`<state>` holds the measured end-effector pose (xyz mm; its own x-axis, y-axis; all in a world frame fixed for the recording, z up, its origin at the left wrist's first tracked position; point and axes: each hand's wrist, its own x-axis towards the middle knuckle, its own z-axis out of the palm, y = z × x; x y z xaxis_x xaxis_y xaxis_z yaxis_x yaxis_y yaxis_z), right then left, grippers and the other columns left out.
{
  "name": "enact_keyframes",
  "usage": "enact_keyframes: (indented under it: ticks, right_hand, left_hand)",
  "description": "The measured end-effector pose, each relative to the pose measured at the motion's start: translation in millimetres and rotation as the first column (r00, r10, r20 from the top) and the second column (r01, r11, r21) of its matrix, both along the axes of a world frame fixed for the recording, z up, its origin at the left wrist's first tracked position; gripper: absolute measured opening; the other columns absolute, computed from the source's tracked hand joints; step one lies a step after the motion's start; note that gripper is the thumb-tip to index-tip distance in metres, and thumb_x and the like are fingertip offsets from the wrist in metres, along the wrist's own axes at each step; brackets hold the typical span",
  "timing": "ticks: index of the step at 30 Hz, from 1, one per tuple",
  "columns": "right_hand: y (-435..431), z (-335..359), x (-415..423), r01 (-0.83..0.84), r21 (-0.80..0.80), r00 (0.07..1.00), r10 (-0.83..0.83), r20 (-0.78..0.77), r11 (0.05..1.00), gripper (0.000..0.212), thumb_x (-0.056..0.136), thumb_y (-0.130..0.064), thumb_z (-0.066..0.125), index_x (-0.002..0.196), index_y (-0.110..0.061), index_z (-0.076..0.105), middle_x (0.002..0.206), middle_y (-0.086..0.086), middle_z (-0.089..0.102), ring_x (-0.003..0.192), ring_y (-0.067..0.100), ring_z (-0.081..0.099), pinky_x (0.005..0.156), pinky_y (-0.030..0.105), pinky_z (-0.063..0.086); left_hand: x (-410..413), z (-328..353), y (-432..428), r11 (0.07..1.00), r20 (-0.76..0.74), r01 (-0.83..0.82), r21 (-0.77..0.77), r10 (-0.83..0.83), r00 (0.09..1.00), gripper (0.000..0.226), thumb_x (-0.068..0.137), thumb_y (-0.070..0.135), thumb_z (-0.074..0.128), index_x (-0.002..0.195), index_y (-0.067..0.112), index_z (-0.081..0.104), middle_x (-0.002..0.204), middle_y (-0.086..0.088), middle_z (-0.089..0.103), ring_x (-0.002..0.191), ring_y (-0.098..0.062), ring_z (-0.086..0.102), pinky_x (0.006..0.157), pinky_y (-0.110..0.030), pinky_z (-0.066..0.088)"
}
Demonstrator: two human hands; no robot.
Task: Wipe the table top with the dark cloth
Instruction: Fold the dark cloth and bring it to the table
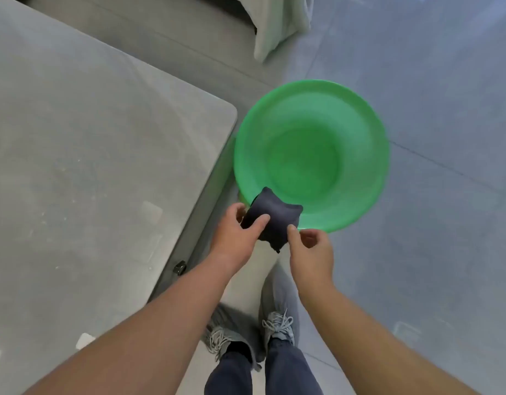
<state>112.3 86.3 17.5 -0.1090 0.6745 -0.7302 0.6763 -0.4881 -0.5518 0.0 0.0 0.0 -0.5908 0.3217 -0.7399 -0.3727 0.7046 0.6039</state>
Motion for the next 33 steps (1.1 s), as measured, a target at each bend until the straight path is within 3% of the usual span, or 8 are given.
enact_keyframes:
  ticks: [5,13,16,19,22,28,31,33]
  right_hand:
    - [-5,-11,-14,0.102,0.002,0.995,-0.102,-0.009,0.995,0.027,0.089,-0.039,0.071,0.098,-0.023,0.052,0.086,-0.001,0.066,0.076,0.011,0.066,0.066,0.03,0.05]
    - [5,2,-24,0.084,-0.022,0.996,-0.083,0.024,0.996,0.02,0.088,-0.031,0.074,0.089,-0.017,0.059,0.084,0.007,0.068,0.08,0.025,0.069,0.079,0.047,0.058]
    - [8,27,-25,0.072,0.015,0.997,-0.072,-0.026,0.997,0.013,0.091,-0.023,0.071,0.088,-0.017,0.06,0.083,0.004,0.067,0.084,0.026,0.069,0.076,0.042,0.057]
    - [11,64,-31,0.096,0.034,0.989,-0.091,-0.119,0.995,0.011,0.094,-0.015,0.067,0.09,-0.012,0.058,0.079,0.001,0.063,0.065,0.009,0.062,0.053,0.021,0.051]
    - [10,104,-45,0.107,-0.005,0.97,-0.105,-0.22,0.994,0.012,0.095,-0.01,0.064,0.09,-0.012,0.054,0.075,0.005,0.061,0.062,0.015,0.055,0.044,0.022,0.045]
    - [-35,158,-120,-0.146,0.053,0.943,0.155,-0.296,0.988,0.017,0.092,-0.006,0.067,0.097,-0.015,0.053,0.083,0.004,0.073,0.073,0.022,0.065,0.065,0.038,0.053]
    - [-69,170,-165,-0.316,0.096,0.899,0.33,-0.289,0.944,0.018,0.091,-0.006,0.068,0.097,-0.014,0.053,0.089,0.01,0.073,0.079,0.027,0.069,0.071,0.047,0.056]
    - [-90,175,-195,-0.415,0.108,0.857,0.427,-0.289,0.904,0.017,0.092,-0.006,0.067,0.096,-0.015,0.053,0.09,0.01,0.074,0.08,0.028,0.07,0.068,0.043,0.057]
  left_hand:
    - [-2,-14,8,0.999,0.021,-0.031,0.021,0.03,0.999,0.023,0.086,0.038,0.073,0.091,0.017,0.065,0.09,0.001,0.073,0.088,-0.017,0.071,0.078,-0.037,0.06]
    - [-5,10,11,0.998,-0.016,0.056,-0.017,-0.056,0.998,0.029,0.088,0.047,0.066,0.079,0.022,0.056,0.079,0.001,0.066,0.073,-0.015,0.062,0.06,-0.032,0.049]
    - [-5,35,13,0.998,0.028,0.03,0.062,-0.031,0.999,0.03,0.089,0.045,0.065,0.082,0.018,0.055,0.081,0.0,0.066,0.075,-0.016,0.063,0.066,-0.037,0.053]
    - [-8,73,14,0.971,0.093,-0.054,0.235,0.033,0.995,0.025,0.092,0.036,0.066,0.086,0.013,0.057,0.081,-0.003,0.068,0.075,-0.019,0.064,0.065,-0.037,0.055]
    - [-21,116,3,0.923,0.125,-0.149,0.354,0.112,0.986,0.018,0.094,0.026,0.066,0.084,0.014,0.056,0.072,0.007,0.064,0.067,-0.009,0.06,0.06,-0.029,0.052]
    - [-72,175,-59,0.866,0.131,-0.353,0.354,0.328,0.936,0.014,0.094,0.032,0.059,0.095,0.018,0.062,0.09,-0.004,0.071,0.083,-0.014,0.066,0.082,-0.044,0.057]
    - [-107,194,-103,0.832,0.136,-0.448,0.329,0.427,0.894,0.01,0.097,0.025,0.059,0.098,0.018,0.066,0.094,-0.002,0.074,0.092,-0.021,0.07,0.084,-0.038,0.058]
    - [-129,203,-132,0.789,0.128,-0.522,0.324,0.51,0.851,0.008,0.096,0.019,0.061,0.098,0.018,0.068,0.093,-0.001,0.075,0.091,-0.019,0.07,0.079,-0.032,0.059]
